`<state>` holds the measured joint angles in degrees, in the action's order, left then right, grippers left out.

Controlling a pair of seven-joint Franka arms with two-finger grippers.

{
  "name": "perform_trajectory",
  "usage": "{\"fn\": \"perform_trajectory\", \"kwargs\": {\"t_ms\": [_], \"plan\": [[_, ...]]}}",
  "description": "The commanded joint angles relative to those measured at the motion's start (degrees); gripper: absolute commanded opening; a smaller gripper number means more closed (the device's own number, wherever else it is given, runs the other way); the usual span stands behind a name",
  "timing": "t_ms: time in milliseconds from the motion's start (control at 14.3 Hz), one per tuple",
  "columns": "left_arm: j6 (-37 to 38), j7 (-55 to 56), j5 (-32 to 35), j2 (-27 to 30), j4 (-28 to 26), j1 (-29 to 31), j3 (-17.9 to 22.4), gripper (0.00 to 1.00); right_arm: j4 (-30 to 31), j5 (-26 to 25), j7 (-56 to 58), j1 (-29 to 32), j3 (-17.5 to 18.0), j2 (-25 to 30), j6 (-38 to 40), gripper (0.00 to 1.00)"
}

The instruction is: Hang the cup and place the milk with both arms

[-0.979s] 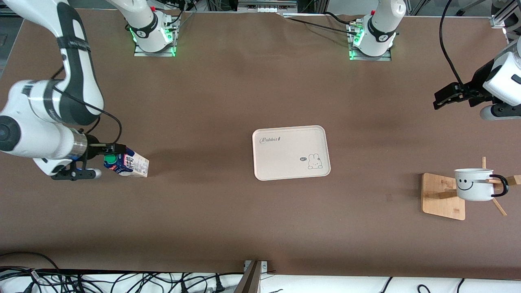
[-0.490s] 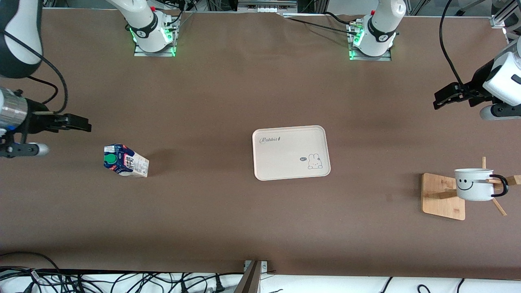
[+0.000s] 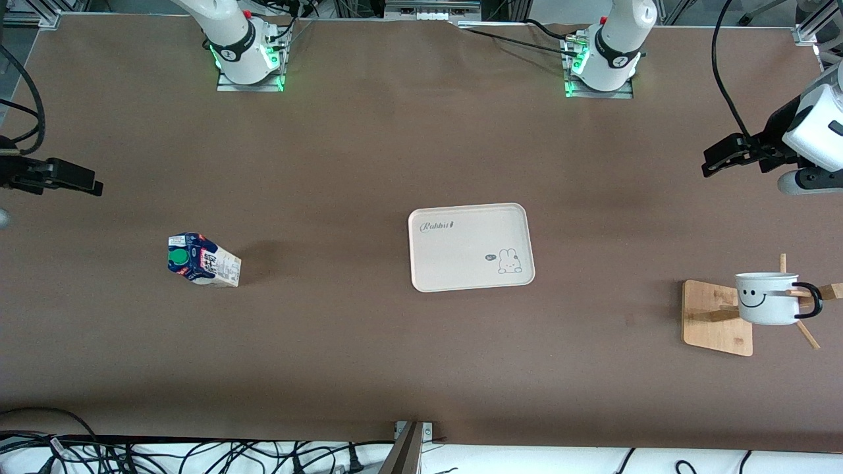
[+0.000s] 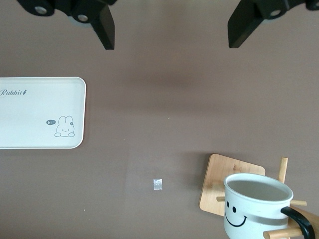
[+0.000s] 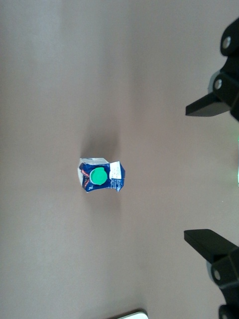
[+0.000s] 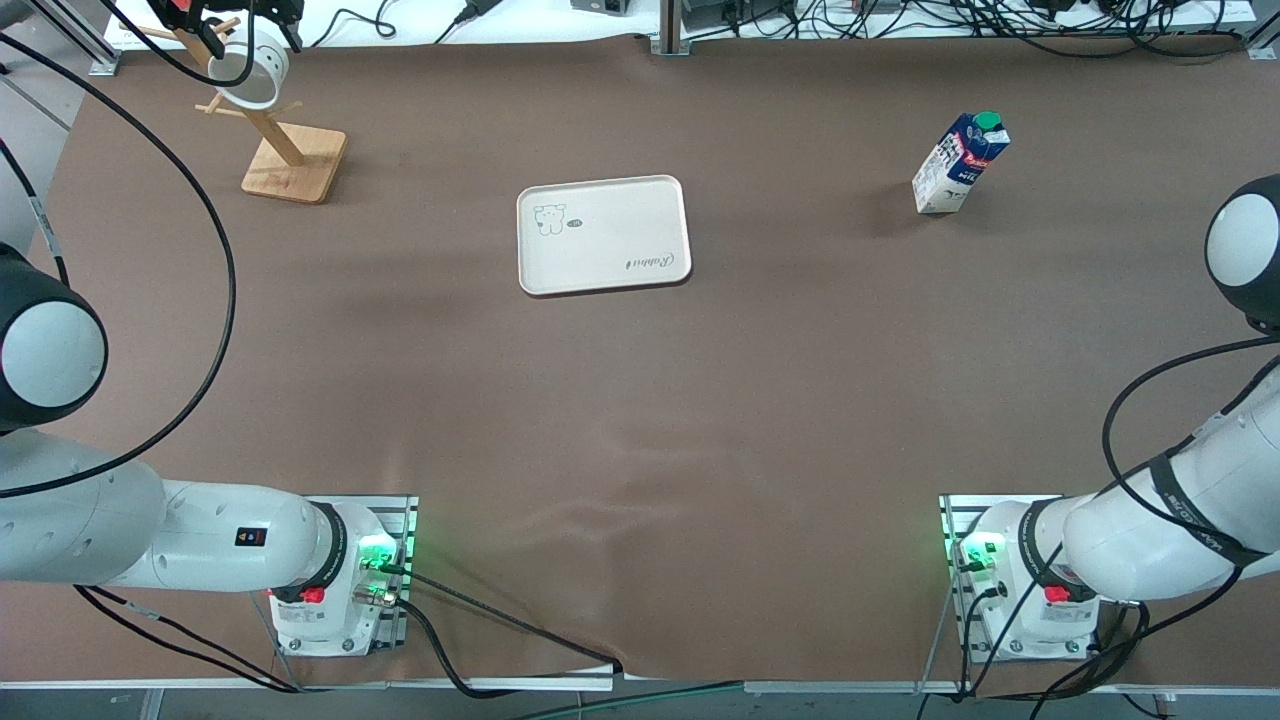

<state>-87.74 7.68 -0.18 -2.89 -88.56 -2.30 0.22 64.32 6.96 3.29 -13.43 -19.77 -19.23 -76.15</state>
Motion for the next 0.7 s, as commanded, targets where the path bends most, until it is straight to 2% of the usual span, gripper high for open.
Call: {"fn": "perform_trajectory", "kwargs": {"t_ms": [0,420,560,630], "plan": [[1.1,0.3,1.2,-0.5,1.2,-0.2,0.0,1.00,-1.6,0.2,1.2,-0.2,0.4,0.0,1.9,1.00],[0.9,0.3,0.9,-0.5,1.4,-0.7,-0.1,1.00,-0.1,0.9,2.9,1.7,0.3,-0.8,0.2,1.00],[0.7,0.3,0.9,-0.5,1.5,-0.8,-0.1,1.00,0.8,0.3,2.8,2.6,1.9,0.2,-0.2,1.00],[0.7,0.3,0.9,-0.5,1.5,-0.9,-0.2,1.00,3.2,-0.4,2.9,3.8,3.6,1.4,-2.1,1.00]]}}
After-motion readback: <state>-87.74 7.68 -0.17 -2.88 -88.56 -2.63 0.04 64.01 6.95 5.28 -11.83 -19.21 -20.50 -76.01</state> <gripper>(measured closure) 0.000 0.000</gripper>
